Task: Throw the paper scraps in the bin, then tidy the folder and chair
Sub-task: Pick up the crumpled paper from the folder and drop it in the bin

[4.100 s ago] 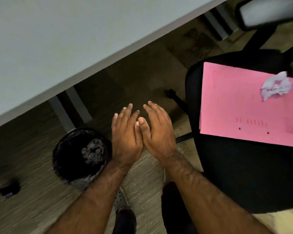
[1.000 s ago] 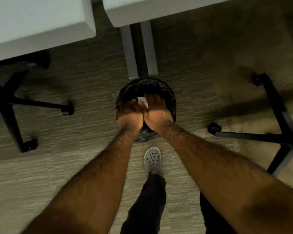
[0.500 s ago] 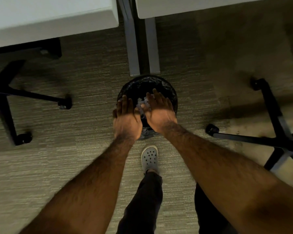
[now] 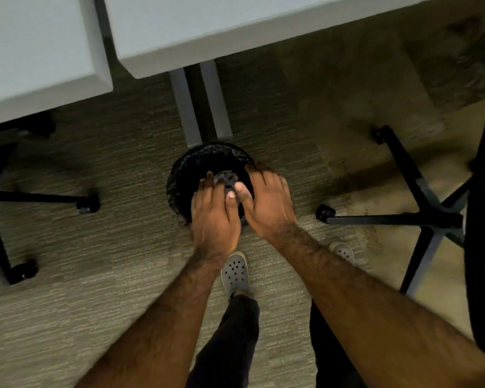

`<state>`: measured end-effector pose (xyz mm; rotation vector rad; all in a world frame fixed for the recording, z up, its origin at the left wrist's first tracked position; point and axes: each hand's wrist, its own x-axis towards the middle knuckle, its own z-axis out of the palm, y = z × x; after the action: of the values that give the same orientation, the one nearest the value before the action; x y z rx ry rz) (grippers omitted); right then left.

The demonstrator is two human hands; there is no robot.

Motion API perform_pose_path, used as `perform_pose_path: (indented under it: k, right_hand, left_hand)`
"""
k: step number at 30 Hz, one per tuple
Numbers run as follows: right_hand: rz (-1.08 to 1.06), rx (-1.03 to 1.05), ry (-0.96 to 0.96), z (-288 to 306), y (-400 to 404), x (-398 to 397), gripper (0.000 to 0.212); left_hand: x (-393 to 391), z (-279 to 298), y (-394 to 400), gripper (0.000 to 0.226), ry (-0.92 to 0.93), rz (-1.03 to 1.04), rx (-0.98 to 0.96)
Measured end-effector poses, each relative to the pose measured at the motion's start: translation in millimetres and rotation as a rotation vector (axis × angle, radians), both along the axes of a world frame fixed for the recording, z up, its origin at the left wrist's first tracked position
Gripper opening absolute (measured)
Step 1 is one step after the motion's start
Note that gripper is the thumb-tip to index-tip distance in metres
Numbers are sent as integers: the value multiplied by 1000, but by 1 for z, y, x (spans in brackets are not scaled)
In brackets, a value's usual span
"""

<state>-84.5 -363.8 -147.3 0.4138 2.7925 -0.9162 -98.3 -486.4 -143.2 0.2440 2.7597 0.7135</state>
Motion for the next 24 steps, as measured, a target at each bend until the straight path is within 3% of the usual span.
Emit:
perform_pose_path:
  k: [8, 18, 24]
  right_hand:
    - [-203, -87, 194, 49, 77, 36, 56]
    - [-541, 54, 554, 119, 222, 72, 43]
    - [-742, 147, 533, 125, 308, 115, 46]
  left_hand:
    - [22, 37, 84, 41, 20, -107, 178]
    - [48, 90, 234, 48, -35, -450, 304]
    - [77, 102, 322, 49, -66, -540, 376]
